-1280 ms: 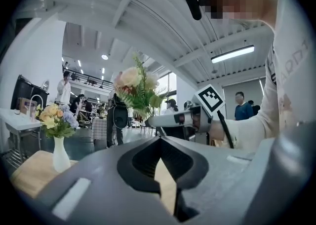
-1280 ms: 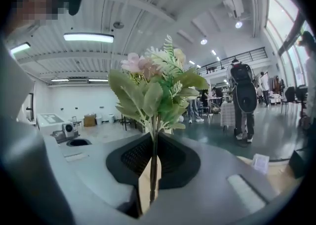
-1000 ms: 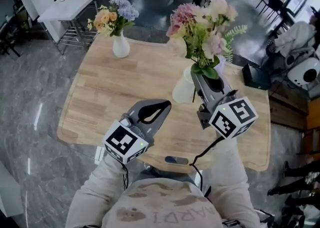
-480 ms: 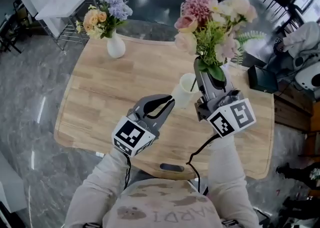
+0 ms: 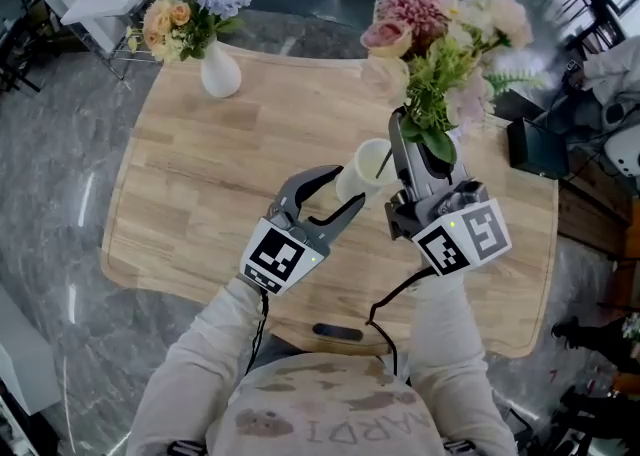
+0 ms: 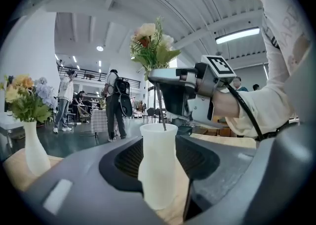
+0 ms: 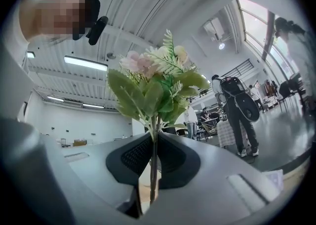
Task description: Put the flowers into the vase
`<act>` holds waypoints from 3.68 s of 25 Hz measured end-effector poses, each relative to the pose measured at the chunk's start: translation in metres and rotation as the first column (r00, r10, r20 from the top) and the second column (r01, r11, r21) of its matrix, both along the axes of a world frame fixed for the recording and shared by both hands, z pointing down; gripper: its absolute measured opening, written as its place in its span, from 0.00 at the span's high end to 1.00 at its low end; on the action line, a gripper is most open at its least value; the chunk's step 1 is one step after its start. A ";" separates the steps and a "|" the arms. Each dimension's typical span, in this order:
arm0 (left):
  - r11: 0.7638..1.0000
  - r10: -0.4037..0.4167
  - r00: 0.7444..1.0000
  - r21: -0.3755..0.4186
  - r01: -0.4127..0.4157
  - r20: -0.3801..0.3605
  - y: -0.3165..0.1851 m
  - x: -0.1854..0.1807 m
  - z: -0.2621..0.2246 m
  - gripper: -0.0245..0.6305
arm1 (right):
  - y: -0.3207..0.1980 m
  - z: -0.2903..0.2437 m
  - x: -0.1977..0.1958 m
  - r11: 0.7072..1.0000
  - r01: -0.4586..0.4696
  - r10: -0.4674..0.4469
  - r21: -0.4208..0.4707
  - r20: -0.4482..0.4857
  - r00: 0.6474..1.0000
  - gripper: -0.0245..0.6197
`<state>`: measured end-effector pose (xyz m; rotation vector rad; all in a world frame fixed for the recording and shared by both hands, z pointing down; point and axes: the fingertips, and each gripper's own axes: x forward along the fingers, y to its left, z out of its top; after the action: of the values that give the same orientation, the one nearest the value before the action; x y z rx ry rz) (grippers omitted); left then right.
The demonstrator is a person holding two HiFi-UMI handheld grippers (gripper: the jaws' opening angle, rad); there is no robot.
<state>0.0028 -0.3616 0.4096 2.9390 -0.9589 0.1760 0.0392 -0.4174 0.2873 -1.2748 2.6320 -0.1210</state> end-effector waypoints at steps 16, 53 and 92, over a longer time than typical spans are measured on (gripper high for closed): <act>0.999 -0.026 1.000 -0.027 0.026 0.016 -0.024 0.032 0.027 0.59 | -0.007 0.025 0.000 0.999 0.034 -0.034 -0.015 0.022 0.999 0.89; 0.997 -0.047 0.998 -0.052 0.049 0.040 -0.016 0.034 0.033 0.62 | 0.074 0.105 0.014 0.942 -0.053 -0.085 -0.332 -0.386 0.919 0.64; 0.996 0.066 0.995 0.067 -0.060 -0.079 0.130 -0.011 -0.120 0.96 | 0.185 0.012 -0.027 0.990 -0.018 -0.010 -0.143 -0.187 0.982 0.92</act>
<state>-0.0078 -0.2317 0.2897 3.0112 -0.8783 0.0282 0.0119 -0.2323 0.2991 -1.4009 2.8249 -0.2038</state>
